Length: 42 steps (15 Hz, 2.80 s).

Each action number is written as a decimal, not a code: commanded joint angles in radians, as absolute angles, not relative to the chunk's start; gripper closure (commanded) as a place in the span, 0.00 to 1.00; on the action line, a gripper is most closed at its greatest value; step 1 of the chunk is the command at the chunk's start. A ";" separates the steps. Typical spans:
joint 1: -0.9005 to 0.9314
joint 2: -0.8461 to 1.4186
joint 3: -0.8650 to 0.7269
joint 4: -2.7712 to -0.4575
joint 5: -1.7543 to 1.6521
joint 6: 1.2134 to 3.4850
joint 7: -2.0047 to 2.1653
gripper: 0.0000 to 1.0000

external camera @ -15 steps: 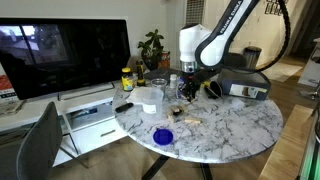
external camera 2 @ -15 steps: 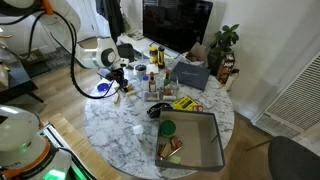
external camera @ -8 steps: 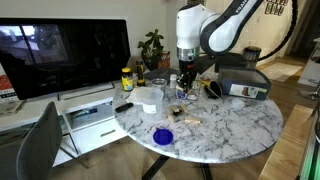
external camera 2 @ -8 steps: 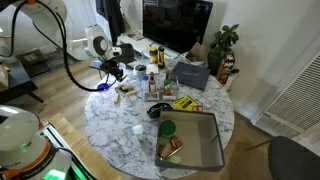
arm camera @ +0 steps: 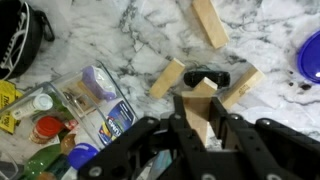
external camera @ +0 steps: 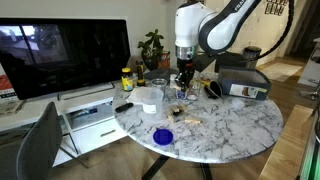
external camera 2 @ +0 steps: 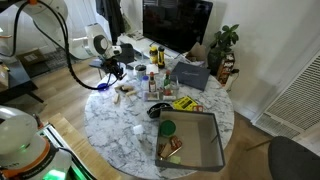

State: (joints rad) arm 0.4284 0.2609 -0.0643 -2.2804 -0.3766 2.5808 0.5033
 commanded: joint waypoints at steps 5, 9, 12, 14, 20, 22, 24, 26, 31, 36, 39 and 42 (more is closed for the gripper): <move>0.331 0.288 0.092 -2.168 -0.349 2.531 0.193 0.93; 0.347 0.356 0.112 -2.072 -0.380 2.505 0.166 0.93; 0.377 0.425 0.118 -1.996 -0.398 2.474 0.174 0.93; 0.402 0.476 0.107 -1.939 -0.420 2.459 0.196 0.93; 0.469 0.570 0.066 -1.808 -0.476 2.409 0.231 0.93; 0.481 0.559 0.060 -1.803 -0.477 2.378 0.253 0.45; 0.488 0.528 0.064 -1.824 -0.464 2.343 0.287 0.33; 0.490 0.486 0.074 -1.857 -0.455 2.322 0.326 0.17; 0.491 0.375 0.079 -1.957 -0.444 2.293 0.486 0.00; 0.432 0.227 0.111 -2.157 -0.439 2.347 0.472 0.01; 0.393 0.196 0.133 -2.255 -0.436 2.374 0.421 0.00; 0.357 0.193 0.136 -2.346 -0.447 2.444 0.377 0.00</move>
State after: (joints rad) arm 0.4037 0.2258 0.1191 -2.2347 -0.4472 2.3653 0.4272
